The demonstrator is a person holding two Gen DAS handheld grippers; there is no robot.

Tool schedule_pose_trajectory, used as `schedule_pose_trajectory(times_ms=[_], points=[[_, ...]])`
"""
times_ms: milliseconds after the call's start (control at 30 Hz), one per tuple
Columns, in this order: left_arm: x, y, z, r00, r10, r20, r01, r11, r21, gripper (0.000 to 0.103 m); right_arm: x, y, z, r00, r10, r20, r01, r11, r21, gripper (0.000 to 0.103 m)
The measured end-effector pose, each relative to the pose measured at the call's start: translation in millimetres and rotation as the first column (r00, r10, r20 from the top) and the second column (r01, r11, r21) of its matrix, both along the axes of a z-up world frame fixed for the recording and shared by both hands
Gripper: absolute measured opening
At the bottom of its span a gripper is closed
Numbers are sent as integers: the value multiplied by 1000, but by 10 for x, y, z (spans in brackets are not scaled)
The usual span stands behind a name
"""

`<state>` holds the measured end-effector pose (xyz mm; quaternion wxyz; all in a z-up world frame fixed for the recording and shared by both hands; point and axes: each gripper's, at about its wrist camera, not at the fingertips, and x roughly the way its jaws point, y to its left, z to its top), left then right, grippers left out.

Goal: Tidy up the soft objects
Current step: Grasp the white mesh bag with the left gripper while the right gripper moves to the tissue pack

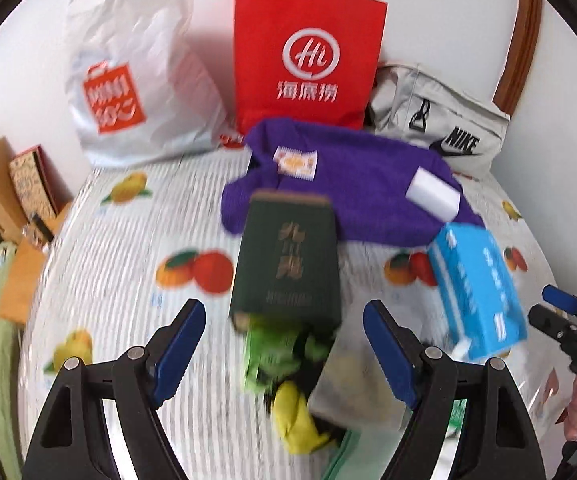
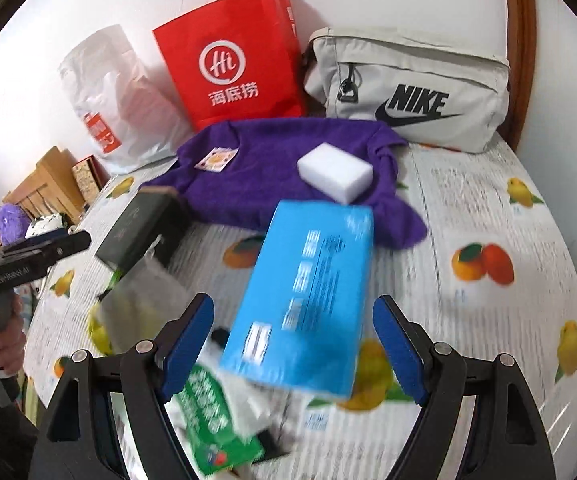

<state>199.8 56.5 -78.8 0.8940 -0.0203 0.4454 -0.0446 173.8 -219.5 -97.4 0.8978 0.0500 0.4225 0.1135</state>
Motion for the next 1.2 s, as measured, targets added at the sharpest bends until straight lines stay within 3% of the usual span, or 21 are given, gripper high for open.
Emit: schedule_pose_trajectory(times_ms=[167,333,400,500,633,800,867,900,1000,1100,1200], points=[[-227,65,-218,1000,12,-22,-13,1000,-9,80,-267,34,-98,1000,22,-4,-22,1000,15,81],[-355,-157,-239,998,-66,18,66,998,-7,80,-438,23,-246,999,22,-24,-21,999,31,81],[-334,-344,-240,992,-119,36,118,993,20,81,-479,2,-293,999,26,-32,-25,999,41,81],[-237,-597,-327,984,-175,26,173,983,61,93,-516,-32,-333,999,22,-31,-21,999,42,81],[-115,-765,-541,985,-173,-12,173,977,127,93,-579,-69,-379,1000,21,-18,-20,999,31,81],[-112,-903,-671,982,-188,-2,184,958,218,93,-603,-53,-456,999,41,-20,-41,998,38,81],[-146,-913,-654,980,-197,13,189,954,234,78,-599,-33,-482,998,54,-19,-53,998,42,81],[-168,-900,-623,978,-208,23,198,956,217,62,-596,-28,-490,998,56,-19,-56,998,43,81],[-190,-843,-554,971,-239,11,237,965,112,32,-591,25,-502,997,75,-9,-75,996,43,81],[-234,-803,-462,969,-243,36,240,968,69,24,-585,79,-498,995,99,4,-99,994,41,81],[-263,-757,-380,967,-252,50,251,968,19,22,-577,135,-495,993,120,16,-121,992,35,81]])
